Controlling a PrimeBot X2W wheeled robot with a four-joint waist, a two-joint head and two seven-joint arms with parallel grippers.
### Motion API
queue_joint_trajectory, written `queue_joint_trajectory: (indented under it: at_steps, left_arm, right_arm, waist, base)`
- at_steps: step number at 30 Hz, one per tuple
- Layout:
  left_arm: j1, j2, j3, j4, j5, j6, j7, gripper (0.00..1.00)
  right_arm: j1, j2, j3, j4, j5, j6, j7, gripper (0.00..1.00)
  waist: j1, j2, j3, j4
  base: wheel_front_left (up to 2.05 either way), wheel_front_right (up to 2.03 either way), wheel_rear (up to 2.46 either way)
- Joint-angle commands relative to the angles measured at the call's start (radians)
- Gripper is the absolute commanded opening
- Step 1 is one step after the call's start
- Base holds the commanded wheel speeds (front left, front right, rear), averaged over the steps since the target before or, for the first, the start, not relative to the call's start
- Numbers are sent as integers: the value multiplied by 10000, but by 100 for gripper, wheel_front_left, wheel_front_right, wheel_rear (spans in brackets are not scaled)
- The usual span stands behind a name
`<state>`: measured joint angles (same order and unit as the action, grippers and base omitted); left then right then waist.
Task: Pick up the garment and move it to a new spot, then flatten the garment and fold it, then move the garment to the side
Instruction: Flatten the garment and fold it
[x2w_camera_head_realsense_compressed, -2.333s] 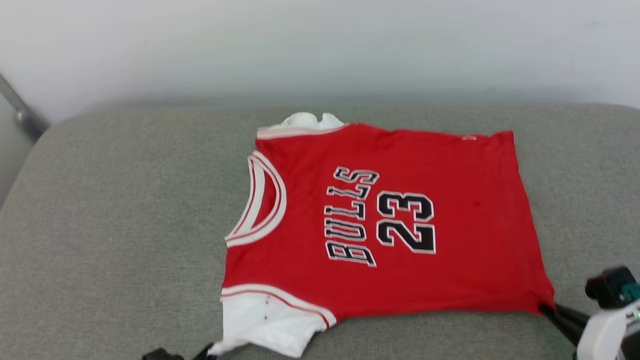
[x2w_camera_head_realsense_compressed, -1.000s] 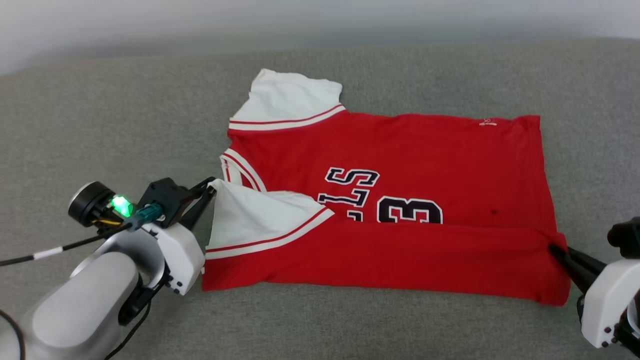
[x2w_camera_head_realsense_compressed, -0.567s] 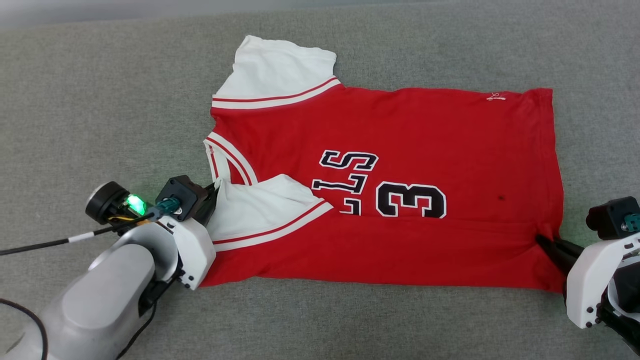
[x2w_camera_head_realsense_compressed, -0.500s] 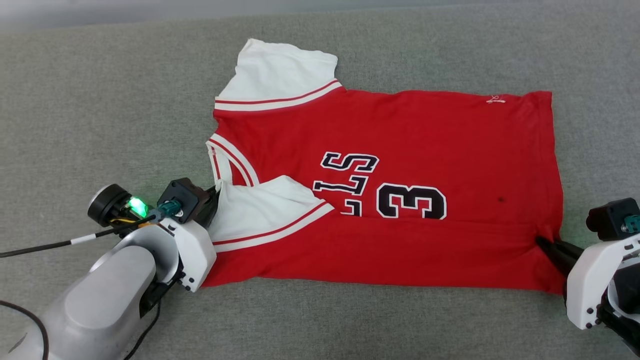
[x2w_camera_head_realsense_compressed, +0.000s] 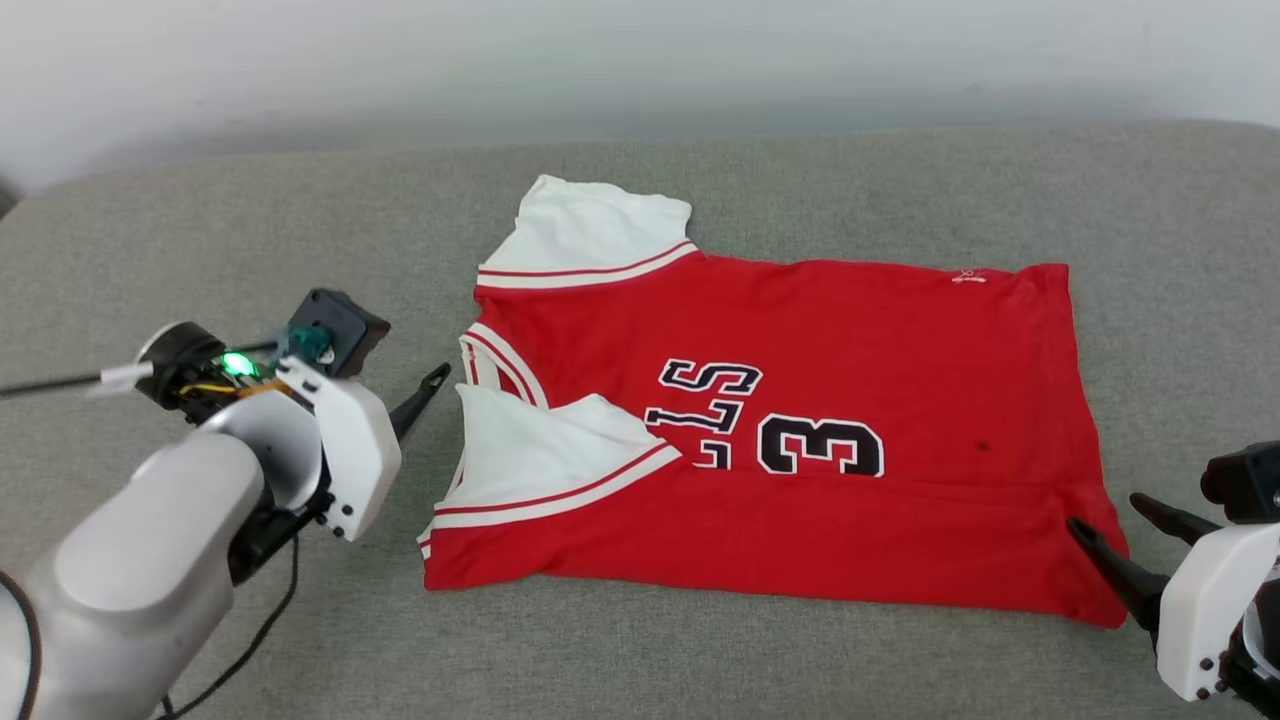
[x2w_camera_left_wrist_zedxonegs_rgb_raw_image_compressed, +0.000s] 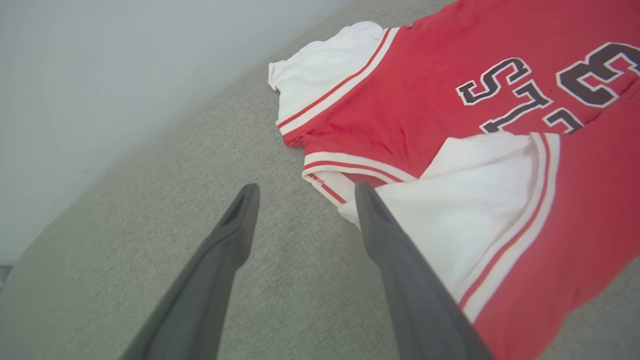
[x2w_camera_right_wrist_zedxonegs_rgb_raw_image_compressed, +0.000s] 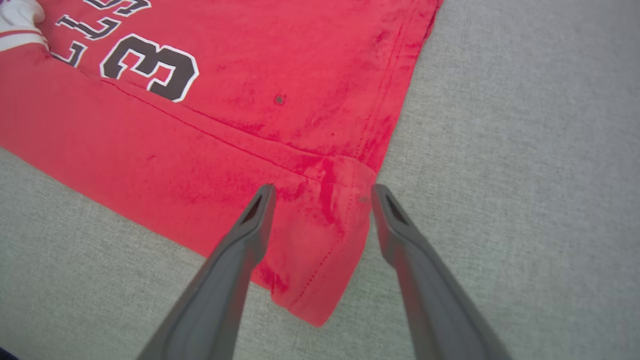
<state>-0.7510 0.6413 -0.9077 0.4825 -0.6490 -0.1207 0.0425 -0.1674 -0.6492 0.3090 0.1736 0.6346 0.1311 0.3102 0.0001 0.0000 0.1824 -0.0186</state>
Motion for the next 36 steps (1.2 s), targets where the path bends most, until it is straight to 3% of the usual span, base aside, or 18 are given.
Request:
queue_joint_trajectory:
  at_steps: [1, 2, 7, 13, 19, 27, 36]
  left_arm:
    - [-246, 236, -82, -440, -350, -34, 929, 100]
    - [-246, 236, -82, -440, -350, -34, 929, 100]
    - [-694, 621, -461, -1456, -1373, -65, 3678, 100]
    - [-1217, 619, -867, -2221, -2782, -70, 6732, 100]
    - [-1606, 453, -1236, -2338, -3526, -69, 8692, 100]
    - [-1590, 113, -1893, -1630, -3527, 12, 9870, 100]
    - [-932, 162, -2418, -865, -3481, -40, 9723, 100]
  right_arm:
    - [190, 81, -99, -119, 4, -8, 67, 100]
    - [190, 81, -99, -119, 4, -8, 67, 100]
    - [493, 204, -207, -253, -30, -8, 237, 100]
    - [611, 289, -183, -375, 59, -8, 492, 100]
    - [378, 372, -85, -438, 68, -8, 620, 100]
    - [-147, 424, 227, -390, 107, -8, 643, 100]
    - [-561, 445, 520, -264, 168, -8, 528, 100]
  waist:
    - [-1, 0, -289, 36]
    - [-1, 0, -289, 36]
    - [-1, 0, -536, 41]
    - [-1, 0, -605, 13]
    - [-1, 0, -378, -105]
    - [-1, 0, 84, -373]
    - [-1, 0, 589, -627]
  base:
    - [0, 0, 0]
    - [0, 0, 0]
    - [0, 0, 0]
    - [0, 0, 0]
    - [0, 0, 0]
    - [0, 0, 0]
    - [0, 0, 0]
